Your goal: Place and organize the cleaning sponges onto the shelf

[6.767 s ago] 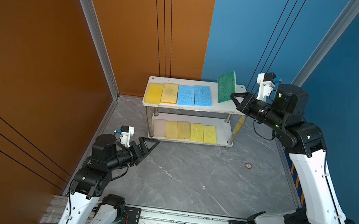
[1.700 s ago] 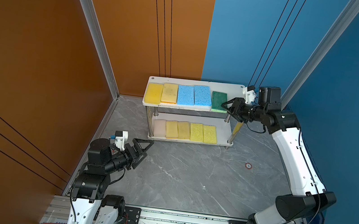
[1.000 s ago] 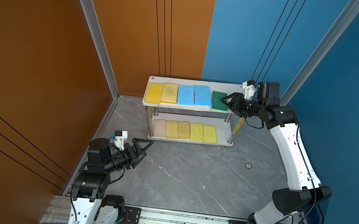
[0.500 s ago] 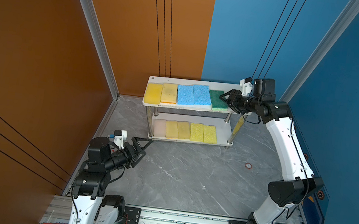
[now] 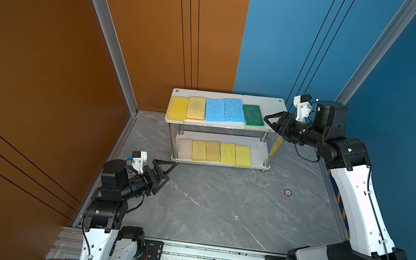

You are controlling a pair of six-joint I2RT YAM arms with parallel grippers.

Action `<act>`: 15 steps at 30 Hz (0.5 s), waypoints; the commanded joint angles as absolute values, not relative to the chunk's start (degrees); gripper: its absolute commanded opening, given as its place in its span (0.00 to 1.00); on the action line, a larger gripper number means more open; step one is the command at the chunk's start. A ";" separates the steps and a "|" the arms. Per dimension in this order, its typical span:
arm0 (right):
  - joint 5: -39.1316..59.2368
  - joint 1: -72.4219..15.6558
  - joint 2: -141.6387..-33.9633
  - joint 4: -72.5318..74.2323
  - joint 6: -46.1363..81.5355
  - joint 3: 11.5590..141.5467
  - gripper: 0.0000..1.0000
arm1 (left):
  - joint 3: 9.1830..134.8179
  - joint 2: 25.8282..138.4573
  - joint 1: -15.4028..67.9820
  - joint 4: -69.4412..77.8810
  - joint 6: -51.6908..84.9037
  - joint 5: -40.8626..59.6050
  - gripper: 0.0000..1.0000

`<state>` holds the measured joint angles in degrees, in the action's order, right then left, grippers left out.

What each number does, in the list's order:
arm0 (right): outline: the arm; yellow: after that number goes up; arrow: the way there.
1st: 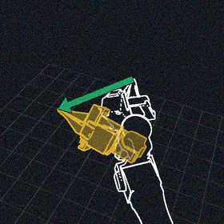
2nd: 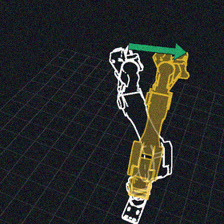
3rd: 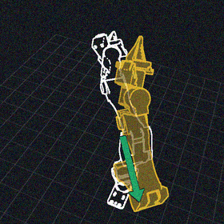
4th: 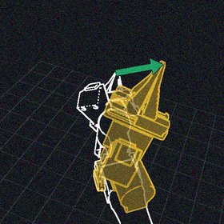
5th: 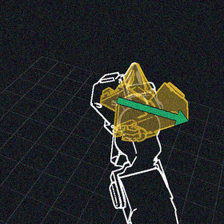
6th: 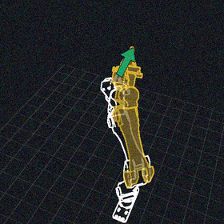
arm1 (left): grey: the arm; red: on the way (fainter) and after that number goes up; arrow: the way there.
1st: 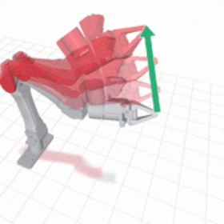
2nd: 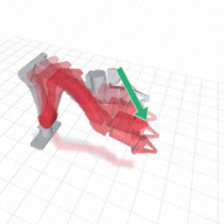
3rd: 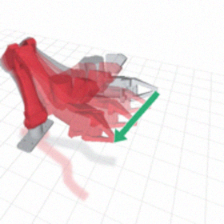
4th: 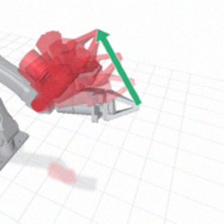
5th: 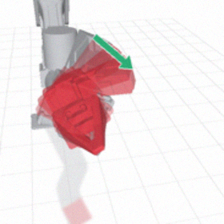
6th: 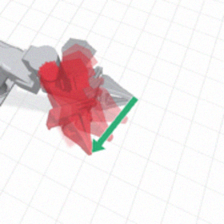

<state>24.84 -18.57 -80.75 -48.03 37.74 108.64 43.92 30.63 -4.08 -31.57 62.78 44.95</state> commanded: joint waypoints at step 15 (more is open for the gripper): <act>26.06 -25.75 -87.71 -47.75 37.84 108.17 0.57 | 43.18 28.27 -4.41 -31.92 63.57 46.04 0.98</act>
<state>25.26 -25.56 -86.61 -48.01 38.35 105.73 43.92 29.34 -4.08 -31.59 63.07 45.30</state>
